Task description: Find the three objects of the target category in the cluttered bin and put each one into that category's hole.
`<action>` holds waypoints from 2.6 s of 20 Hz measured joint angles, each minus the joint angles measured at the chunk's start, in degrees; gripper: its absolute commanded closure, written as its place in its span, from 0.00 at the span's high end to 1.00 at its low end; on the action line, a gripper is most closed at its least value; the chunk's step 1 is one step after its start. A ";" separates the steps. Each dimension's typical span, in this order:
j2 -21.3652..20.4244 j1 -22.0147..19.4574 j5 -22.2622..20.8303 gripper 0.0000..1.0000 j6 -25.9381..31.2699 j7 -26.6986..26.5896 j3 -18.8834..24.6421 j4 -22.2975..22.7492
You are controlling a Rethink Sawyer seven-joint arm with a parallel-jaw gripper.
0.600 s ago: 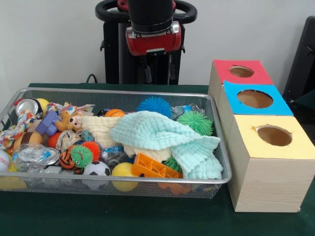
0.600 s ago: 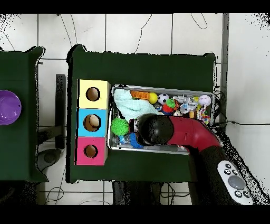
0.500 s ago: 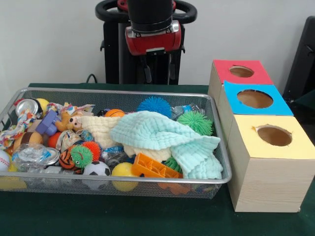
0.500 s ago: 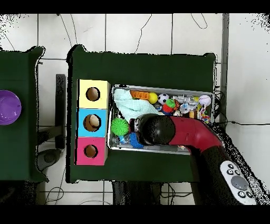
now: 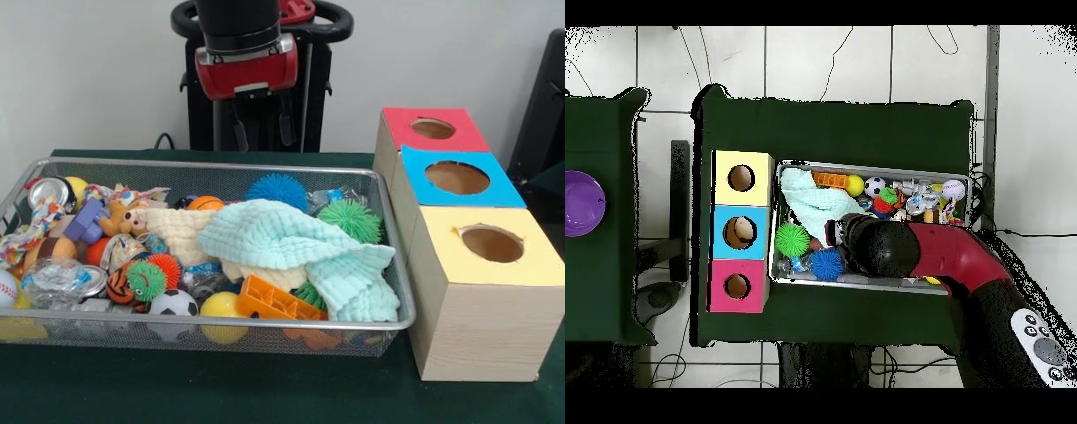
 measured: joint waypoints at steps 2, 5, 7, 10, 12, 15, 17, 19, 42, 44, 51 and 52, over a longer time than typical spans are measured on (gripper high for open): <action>-0.01 -0.25 -0.14 1.00 0.01 0.00 0.21 0.10; 0.01 -0.29 -0.53 1.00 0.02 0.00 0.31 0.31; 0.07 -0.30 -1.05 1.00 0.02 0.00 0.47 0.30; 0.40 -0.37 -2.26 1.00 0.02 0.00 1.00 0.29; 0.63 -0.57 -3.26 1.00 0.02 0.00 1.71 0.29; 0.71 -0.94 -4.31 1.00 0.02 0.00 2.65 0.29; 0.69 -1.57 -5.64 1.00 0.02 0.00 4.16 0.29; 0.65 -2.04 -6.62 1.00 0.02 0.00 5.16 0.27; -3.93 -5.01 -21.19 1.00 -3.83 -0.04 17.85 -1.96; -3.94 -5.48 -22.19 1.00 -3.83 -0.05 18.80 -2.29; -2.71 -8.25 -24.78 1.00 -3.83 -0.57 21.46 -3.70; -2.16 -8.90 -25.33 1.00 -3.86 -0.58 21.84 -4.02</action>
